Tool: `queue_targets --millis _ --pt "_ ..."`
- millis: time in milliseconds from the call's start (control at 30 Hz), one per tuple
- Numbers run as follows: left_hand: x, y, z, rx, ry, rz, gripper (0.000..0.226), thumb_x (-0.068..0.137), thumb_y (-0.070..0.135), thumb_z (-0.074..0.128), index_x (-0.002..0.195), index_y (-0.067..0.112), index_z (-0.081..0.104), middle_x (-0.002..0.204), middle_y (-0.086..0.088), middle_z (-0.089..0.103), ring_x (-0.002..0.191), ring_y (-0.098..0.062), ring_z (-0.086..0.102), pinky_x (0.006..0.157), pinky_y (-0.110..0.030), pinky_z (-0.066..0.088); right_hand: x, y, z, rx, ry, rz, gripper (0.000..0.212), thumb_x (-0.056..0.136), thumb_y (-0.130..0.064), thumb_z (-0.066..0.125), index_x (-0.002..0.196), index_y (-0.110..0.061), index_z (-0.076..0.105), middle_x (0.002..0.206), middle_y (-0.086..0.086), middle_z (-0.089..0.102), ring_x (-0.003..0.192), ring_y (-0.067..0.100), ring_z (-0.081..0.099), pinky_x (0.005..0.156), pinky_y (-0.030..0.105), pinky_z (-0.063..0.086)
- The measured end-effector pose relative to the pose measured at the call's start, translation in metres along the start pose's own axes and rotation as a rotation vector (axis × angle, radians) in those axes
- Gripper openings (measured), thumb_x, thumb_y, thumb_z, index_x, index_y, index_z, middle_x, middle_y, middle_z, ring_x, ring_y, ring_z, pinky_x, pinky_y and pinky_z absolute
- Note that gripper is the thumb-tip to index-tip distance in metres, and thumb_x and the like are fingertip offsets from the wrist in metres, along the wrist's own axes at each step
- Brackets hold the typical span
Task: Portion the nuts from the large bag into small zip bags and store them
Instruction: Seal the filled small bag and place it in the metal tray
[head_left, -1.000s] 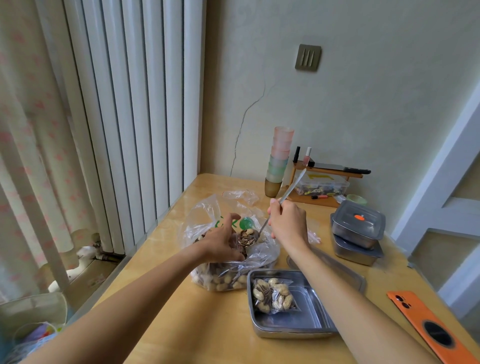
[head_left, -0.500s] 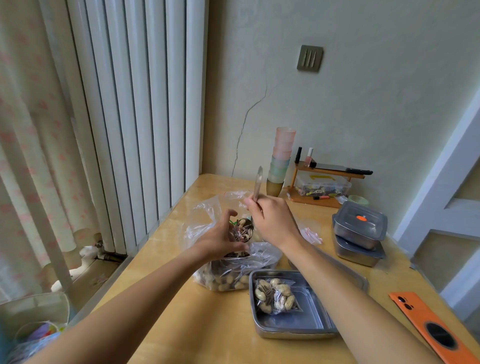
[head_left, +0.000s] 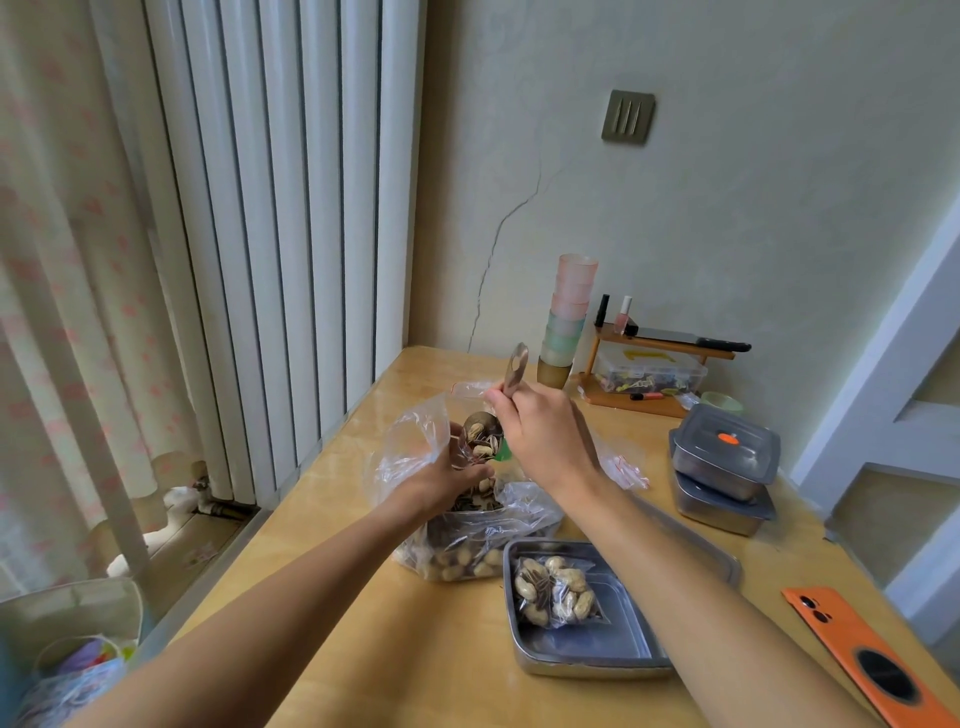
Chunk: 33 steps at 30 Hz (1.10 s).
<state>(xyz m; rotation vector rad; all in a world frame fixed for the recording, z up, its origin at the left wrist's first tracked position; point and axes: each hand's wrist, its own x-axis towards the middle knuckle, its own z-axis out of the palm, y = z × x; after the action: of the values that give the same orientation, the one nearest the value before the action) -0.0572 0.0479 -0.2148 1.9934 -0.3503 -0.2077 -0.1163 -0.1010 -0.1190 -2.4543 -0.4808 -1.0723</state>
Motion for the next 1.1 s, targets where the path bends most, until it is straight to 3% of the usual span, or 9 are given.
queue_targets --millis 100,233,367,567,667,767,833,933,1100 --pt "-0.002 0.002 0.001 -0.01 0.017 0.01 0.054 0.094 0.042 0.072 0.125 0.032 0.029 0.118 -0.005 0.064 0.116 -0.025 0.062 0.105 -0.046 0.047 0.001 0.001 0.003 0.008 0.036 -0.006 0.029 0.104 -0.03 0.055 0.099 -0.01 0.076 0.078 0.008 0.071 0.069 0.031 0.066 0.058 0.047 0.056" --pt "-0.002 0.004 0.002 -0.057 0.047 0.034 0.06 0.094 0.038 0.073 0.133 0.027 0.029 0.109 -0.001 0.062 0.106 -0.022 0.062 0.103 -0.044 0.045 0.001 0.002 0.002 -0.017 0.11 -0.025 0.029 0.103 -0.028 0.055 0.095 -0.009 0.076 0.076 0.008 0.071 0.065 0.029 0.066 0.055 0.045 0.056" --pt "-0.006 0.009 0.004 -0.089 0.029 0.051 0.057 0.094 0.035 0.074 0.128 0.025 0.03 0.104 0.003 0.065 0.095 -0.015 0.063 0.1 -0.045 0.047 0.002 0.003 0.004 -0.026 0.055 -0.039 0.034 0.103 -0.032 0.051 0.095 -0.01 0.075 0.073 0.01 0.071 0.064 0.032 0.068 0.055 0.046 0.056" --pt "-0.01 0.01 0.003 -0.103 0.031 0.04 0.059 0.094 0.037 0.074 0.129 0.026 0.028 0.118 -0.011 0.068 0.114 -0.029 0.065 0.105 -0.053 0.048 0.0 0.002 0.0 -0.04 0.122 -0.06 0.036 0.104 -0.033 0.05 0.092 -0.009 0.075 0.071 0.006 0.07 0.061 0.026 0.067 0.052 0.04 0.056" --pt "-0.013 0.016 0.002 -0.011 0.013 -0.035 0.07 0.094 0.049 0.069 0.146 0.018 0.032 0.132 -0.014 0.063 0.125 -0.033 0.06 0.099 -0.046 0.048 0.0 0.001 0.0 -0.043 0.07 -0.103 0.025 0.102 -0.027 0.059 0.091 -0.011 0.074 0.069 0.006 0.068 0.059 0.03 0.065 0.05 0.037 0.054" --pt "-0.014 0.016 0.003 0.023 0.009 -0.044 0.072 0.094 0.052 0.067 0.147 0.017 0.033 0.123 -0.011 0.063 0.113 -0.03 0.062 0.096 -0.046 0.049 -0.002 0.001 -0.001 -0.062 0.115 -0.122 0.016 0.1 -0.021 0.066 0.091 -0.01 0.073 0.07 0.006 0.068 0.058 0.028 0.064 0.047 0.036 0.053" --pt "-0.014 0.014 0.002 -0.013 -0.001 -0.014 0.069 0.094 0.05 0.069 0.144 0.022 0.032 0.129 -0.006 0.063 0.119 -0.025 0.06 0.107 -0.048 0.046 -0.005 0.0 -0.002 -0.053 0.133 -0.142 0.014 0.099 -0.019 0.068 0.091 -0.008 0.073 0.072 0.006 0.068 0.058 0.027 0.063 0.047 0.033 0.052" --pt "-0.013 0.012 0.001 -0.043 -0.007 -0.032 0.094 0.09 0.053 0.072 0.16 0.022 0.016 0.152 -0.006 0.051 0.139 -0.026 0.049 0.117 -0.049 0.037 -0.006 0.001 -0.002 -0.022 0.108 -0.133 0.018 0.1 -0.022 0.065 0.092 -0.008 0.074 0.073 0.006 0.069 0.06 0.028 0.064 0.049 0.035 0.053" --pt "-0.016 0.015 0.001 -0.077 -0.012 0.017 0.073 0.091 0.045 0.075 0.143 0.021 0.029 0.135 -0.011 0.062 0.127 -0.027 0.058 0.112 -0.052 0.043 -0.005 0.007 -0.001 0.004 0.125 -0.034 0.042 0.105 -0.036 0.047 0.094 -0.008 0.076 0.074 0.004 0.071 0.061 0.021 0.065 0.052 0.038 0.055"
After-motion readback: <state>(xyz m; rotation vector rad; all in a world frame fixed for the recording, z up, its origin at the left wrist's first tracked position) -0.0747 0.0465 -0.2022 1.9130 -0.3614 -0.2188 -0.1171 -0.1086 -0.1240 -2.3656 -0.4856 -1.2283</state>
